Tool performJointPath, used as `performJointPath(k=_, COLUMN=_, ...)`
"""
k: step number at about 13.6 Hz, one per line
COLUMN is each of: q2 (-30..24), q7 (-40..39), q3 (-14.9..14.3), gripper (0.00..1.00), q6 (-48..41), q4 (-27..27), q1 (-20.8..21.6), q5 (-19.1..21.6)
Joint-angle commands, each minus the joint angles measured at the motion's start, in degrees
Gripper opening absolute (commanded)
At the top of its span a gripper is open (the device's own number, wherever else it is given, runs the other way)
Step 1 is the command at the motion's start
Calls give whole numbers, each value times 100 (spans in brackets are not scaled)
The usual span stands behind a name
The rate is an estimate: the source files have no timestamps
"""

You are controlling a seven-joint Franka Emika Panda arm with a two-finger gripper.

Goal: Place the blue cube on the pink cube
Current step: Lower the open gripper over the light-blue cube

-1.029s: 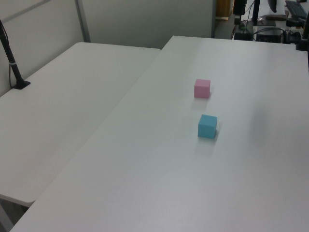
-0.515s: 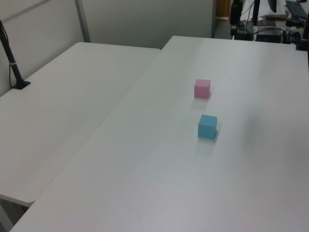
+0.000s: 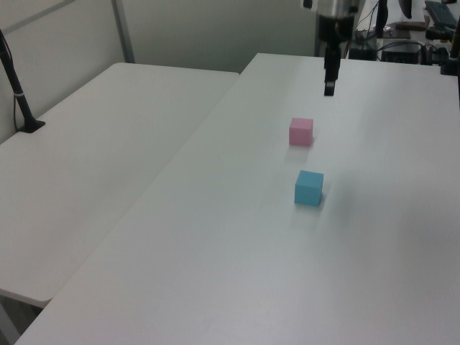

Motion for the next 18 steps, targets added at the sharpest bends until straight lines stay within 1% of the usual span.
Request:
performJointPath(k=1, q2=182, q7=217, q3=203, gripper=98, q6=804, q4=-453, q1=84, q5=185)
performJointPath(k=4, q2=367, q7=639, q3=230, gripper=100, q6=1374, q4=-743, q1=364, q5=185)
performJointPath(k=5, q2=437, q7=962, q3=230, gripper=100, q6=1907, q4=-1040, q1=548, q5=185)
performJointPath(k=8, q2=666, q7=1246, q3=221, gripper=100, q6=2079, q4=-1069, q1=690, q5=106)
performJointPath(k=10, q2=736, q7=1325, q3=221, gripper=100, q6=2097, q4=-1104, q1=708, q5=-8)
performJointPath(k=12, q2=772, q7=1439, q3=221, gripper=100, q6=2481, q4=-1410, q1=734, q5=-131)
performJointPath(k=14, q2=798, q7=1597, q3=230, gripper=100, q6=2650, q4=-1560, q1=752, q5=-245)
performJointPath(k=18, q2=912, q7=1782, q3=230, gripper=100, q6=2686, q4=-1579, q1=813, q5=-412)
